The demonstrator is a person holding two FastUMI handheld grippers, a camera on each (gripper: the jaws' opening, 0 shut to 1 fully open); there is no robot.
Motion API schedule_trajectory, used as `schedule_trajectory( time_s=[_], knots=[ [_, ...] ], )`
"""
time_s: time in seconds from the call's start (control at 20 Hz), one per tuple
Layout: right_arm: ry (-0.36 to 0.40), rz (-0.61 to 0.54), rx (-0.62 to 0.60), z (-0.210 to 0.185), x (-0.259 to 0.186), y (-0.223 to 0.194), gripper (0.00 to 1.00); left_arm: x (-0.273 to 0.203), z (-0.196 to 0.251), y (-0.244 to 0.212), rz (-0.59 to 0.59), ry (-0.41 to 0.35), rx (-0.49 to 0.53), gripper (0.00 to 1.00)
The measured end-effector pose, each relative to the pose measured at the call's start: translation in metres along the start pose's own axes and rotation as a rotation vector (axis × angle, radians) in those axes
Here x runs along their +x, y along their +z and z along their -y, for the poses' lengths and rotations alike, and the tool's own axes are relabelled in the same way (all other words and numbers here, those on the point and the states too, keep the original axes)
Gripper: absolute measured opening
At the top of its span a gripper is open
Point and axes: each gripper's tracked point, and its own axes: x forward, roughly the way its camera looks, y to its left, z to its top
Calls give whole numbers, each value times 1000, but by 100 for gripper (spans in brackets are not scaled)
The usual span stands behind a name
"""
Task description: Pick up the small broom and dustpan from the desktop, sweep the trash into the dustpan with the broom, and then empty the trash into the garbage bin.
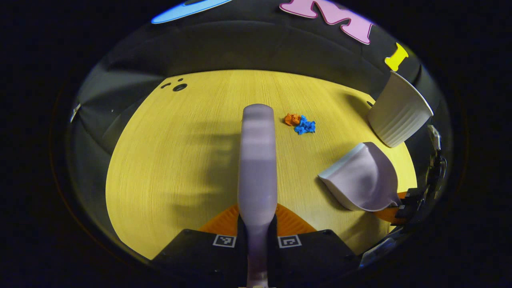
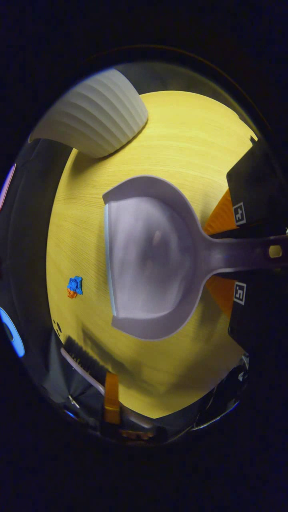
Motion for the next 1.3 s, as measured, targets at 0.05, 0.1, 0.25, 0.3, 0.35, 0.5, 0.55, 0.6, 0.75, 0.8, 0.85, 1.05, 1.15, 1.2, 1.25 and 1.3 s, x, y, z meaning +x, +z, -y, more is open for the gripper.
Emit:
schedule_trajectory(
  time_s=[0.05, 0.1, 0.25, 0.3, 0.35, 0.5, 0.55, 0.6, 0.75, 0.8, 0.85, 1.05, 1.15, 1.2, 1.25, 1.3],
  knots=[
    [4, -5, -6, 3, -1, -1, 36, 9, -1, 11, -3, 0, 22, 24],
    [16, -9, 2, 3, -3, 1, 40, 18, -3, 21, -8, 3, 52, 25],
    [26, 12, -13, 7, -9, 12, 36, 45, -6, 55, -39, -11, 153, 24],
    [25, 21, -28, 10, -13, 13, 36, 54, -8, 68, -45, -7, 211, 24],
    [29, 26, -38, 14, -16, 15, 36, 61, -12, 80, -47, 2, 276, 24],
    [33, 27, -50, 22, -27, 18, 36, 82, -12, 103, -76, 10, 445, 23],
    [41, 23, -51, 24, -30, 17, 36, 88, -10, 108, -92, 13, 484, 23],
    [48, 15, -54, 25, -31, 15, 36, 94, -5, 108, -105, 0, 514, 24],
    [53, -14, -92, 26, -28, 7, 36, 102, 13, 107, -141, -65, 571, 24],
    [61, -26, -98, 25, -27, 5, 40, 104, 21, 108, -140, -85, 590, 24],
    [73, -34, -99, 21, -28, 5, 36, 105, 25, 109, -146, -101, 614, 24],
    [85, -36, -144, 4, -28, 8, 40, 98, 53, 97, -193, -221, 719, 24],
    [89, -30, -151, 1, -26, 11, 36, 90, 68, 85, -222, -287, 779, 24],
    [88, -27, -159, 0, -25, 12, 36, 86, 77, 79, -234, -315, 817, 24],
    [87, -24, -167, -1, -26, 12, 36, 83, 86, 74, -242, -341, 857, 24],
    [85, -22, -175, 1, -26, 14, 36, 80, 94, 71, -251, -363, 893, 24]
  ],
)
